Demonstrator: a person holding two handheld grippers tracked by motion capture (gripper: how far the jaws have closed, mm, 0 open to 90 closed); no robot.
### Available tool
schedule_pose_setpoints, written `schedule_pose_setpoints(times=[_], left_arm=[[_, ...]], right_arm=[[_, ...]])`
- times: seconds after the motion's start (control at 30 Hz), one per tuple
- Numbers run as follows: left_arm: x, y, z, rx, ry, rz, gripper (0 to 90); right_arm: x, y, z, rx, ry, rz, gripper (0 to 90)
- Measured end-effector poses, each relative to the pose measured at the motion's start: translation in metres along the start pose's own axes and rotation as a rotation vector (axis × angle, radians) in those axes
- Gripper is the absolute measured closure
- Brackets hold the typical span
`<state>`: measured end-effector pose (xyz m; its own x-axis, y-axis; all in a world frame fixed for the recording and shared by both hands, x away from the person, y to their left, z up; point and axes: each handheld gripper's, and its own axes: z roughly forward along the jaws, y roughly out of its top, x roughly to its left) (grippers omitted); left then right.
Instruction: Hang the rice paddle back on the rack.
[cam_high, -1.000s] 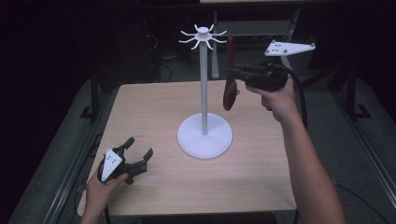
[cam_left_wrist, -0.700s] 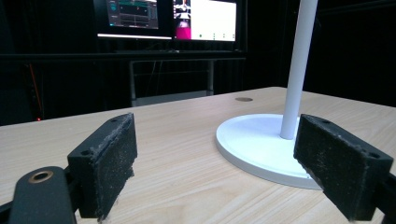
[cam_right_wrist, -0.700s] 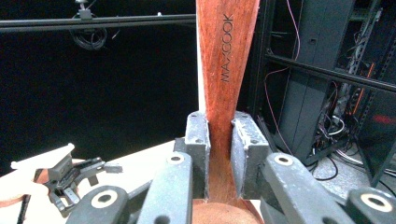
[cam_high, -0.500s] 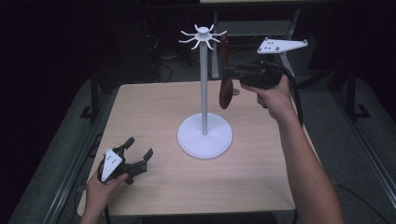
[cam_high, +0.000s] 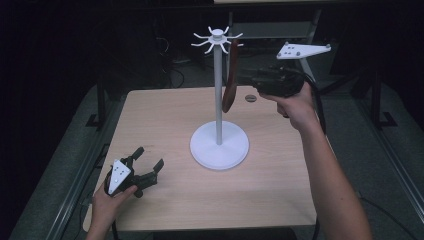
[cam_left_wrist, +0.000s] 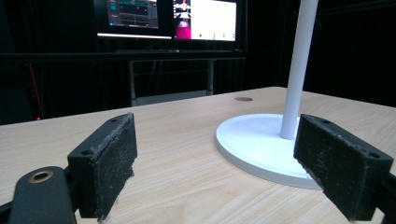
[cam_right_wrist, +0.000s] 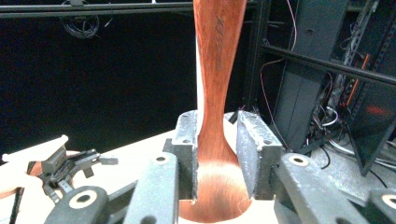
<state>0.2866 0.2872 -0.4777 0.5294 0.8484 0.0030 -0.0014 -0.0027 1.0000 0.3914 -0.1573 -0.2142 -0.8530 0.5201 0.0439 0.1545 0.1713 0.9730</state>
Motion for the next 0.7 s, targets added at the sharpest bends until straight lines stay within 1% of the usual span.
schedule_pose_setpoints(times=[0.07,0.1,0.2,0.27,0.37,0.5,0.63,0.7], left_arm=[[0.0,0.0,0.001,0.008,0.001,0.0,12.9],[0.001,0.001,0.0,0.019,0.002,0.01,12.9],[0.0,0.0,0.001,0.009,0.001,0.001,12.9],[0.0,0.0,0.001,0.002,0.001,-0.008,12.9],[-0.001,0.0,0.001,0.0,0.0,-0.002,12.9],[0.0,0.0,0.001,0.0,-0.001,-0.004,12.9],[0.0,0.0,0.0,-0.004,0.001,0.002,12.9],[-0.001,0.0,0.0,-0.004,0.001,-0.003,12.9]], right_arm=[[-0.001,-0.002,-0.003,0.013,-0.008,0.004,65.5],[-0.002,-0.004,-0.005,0.02,-0.012,0.007,64.3],[-0.006,-0.009,-0.009,0.043,-0.033,0.008,61.4],[-0.008,-0.012,-0.011,0.049,-0.045,0.015,59.5],[-0.01,-0.019,-0.014,0.058,-0.059,0.022,57.1],[-0.013,-0.032,-0.016,0.08,-0.084,0.038,53.2],[-0.016,-0.046,-0.018,0.104,-0.096,0.052,51.3],[-0.017,-0.054,-0.02,0.115,-0.103,0.059,50.4]])
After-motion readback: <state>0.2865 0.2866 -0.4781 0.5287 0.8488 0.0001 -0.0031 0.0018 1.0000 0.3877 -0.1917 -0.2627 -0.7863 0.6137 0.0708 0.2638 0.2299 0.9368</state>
